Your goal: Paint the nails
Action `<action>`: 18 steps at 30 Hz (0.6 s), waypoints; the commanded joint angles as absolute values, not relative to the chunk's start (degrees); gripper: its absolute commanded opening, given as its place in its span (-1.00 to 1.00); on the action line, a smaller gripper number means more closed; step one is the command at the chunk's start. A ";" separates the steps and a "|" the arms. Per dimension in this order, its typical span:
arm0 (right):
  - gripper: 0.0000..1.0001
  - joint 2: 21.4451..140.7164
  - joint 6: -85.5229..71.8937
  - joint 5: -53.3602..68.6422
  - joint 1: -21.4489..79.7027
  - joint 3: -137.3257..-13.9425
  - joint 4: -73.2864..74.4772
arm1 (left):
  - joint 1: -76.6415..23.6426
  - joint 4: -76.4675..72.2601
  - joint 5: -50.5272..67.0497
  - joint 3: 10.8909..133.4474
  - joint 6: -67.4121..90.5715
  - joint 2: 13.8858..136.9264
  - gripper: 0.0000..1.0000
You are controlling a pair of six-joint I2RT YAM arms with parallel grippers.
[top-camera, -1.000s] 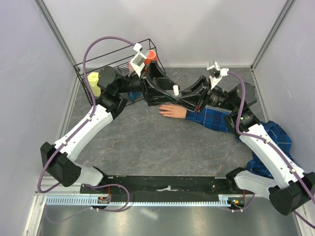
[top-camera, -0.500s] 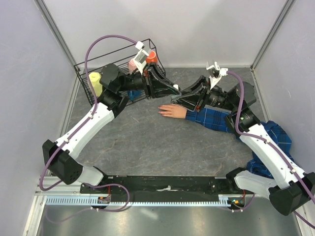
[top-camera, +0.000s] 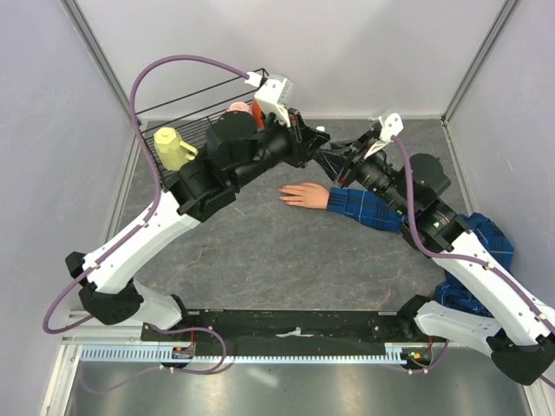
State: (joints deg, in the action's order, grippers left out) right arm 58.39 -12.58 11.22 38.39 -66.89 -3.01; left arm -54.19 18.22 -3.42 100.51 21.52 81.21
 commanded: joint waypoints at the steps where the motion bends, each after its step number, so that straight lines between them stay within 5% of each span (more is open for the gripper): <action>1: -1.00 60.03 -4.49 3.78 41.22 -67.32 5.27 | -56.51 25.22 -15.38 105.99 25.75 86.22 -0.96; 4: -1.00 59.86 -2.73 7.10 41.13 -67.24 6.15 | -56.51 26.45 -14.16 107.66 25.14 86.57 -0.85; 8: -1.00 58.98 -2.11 10.98 41.13 -66.62 6.15 | -56.25 26.10 -1.45 107.58 21.45 85.43 0.16; 13: -1.00 57.40 -2.02 16.69 40.96 -66.01 5.80 | -54.32 24.79 8.07 104.95 17.67 81.31 0.90; 18: -1.00 56.34 -2.90 19.50 39.99 -66.09 5.71 | -50.11 20.92 15.99 100.38 17.83 75.42 0.98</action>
State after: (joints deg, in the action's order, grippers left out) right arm 57.65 -3.11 14.81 40.66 -65.93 8.43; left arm -52.51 25.63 4.97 102.61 19.53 80.58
